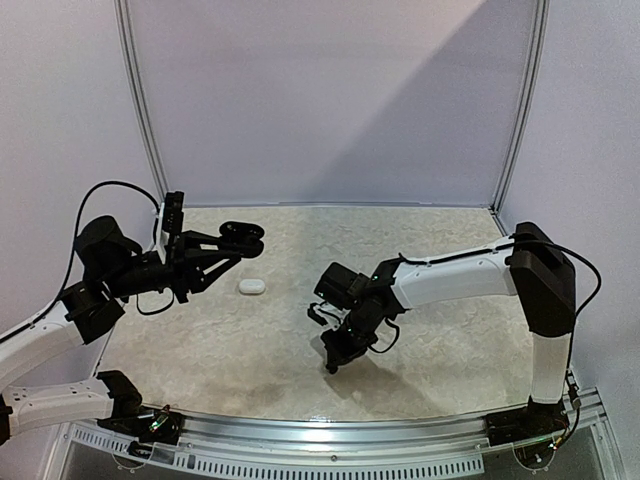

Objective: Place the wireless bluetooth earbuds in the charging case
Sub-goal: Pick up the left earbud from the center of the board, then insert the left earbud into the left side groove of the charging case.

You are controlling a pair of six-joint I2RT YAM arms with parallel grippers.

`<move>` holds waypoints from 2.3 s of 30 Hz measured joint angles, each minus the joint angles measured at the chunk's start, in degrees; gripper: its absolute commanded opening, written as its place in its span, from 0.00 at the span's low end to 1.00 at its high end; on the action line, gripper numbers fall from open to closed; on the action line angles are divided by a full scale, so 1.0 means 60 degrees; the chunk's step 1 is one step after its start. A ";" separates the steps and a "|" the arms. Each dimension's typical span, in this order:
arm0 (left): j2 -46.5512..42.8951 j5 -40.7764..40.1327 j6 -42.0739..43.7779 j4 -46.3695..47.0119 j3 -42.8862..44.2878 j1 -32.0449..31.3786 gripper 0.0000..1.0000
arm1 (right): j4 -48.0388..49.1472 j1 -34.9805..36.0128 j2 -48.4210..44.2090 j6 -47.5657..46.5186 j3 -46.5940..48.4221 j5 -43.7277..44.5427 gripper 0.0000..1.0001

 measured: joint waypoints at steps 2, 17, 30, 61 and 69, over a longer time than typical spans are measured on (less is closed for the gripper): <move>0.0011 0.0018 0.0018 0.0000 0.0000 0.0000 0.00 | -0.0011 0.0004 -0.0004 -0.0022 0.0000 -0.0036 0.05; 0.0022 0.0062 0.0146 0.0000 0.0000 0.0007 0.00 | -0.0026 0.0011 -0.0178 -0.0120 0.0011 -0.0160 0.00; 0.0022 0.0157 0.0346 0.0040 0.0000 0.0015 0.00 | -0.0918 0.1144 -0.2900 -0.2506 0.1821 0.4812 0.00; 0.0532 0.1213 0.0470 0.0328 0.0412 -0.0138 0.00 | 0.2204 0.3697 -0.1450 -1.3136 0.5745 0.7898 0.00; 0.0532 0.1060 0.0466 0.0262 0.0412 -0.0171 0.00 | 0.1923 0.3697 -0.1381 -1.3621 0.5847 0.7945 0.00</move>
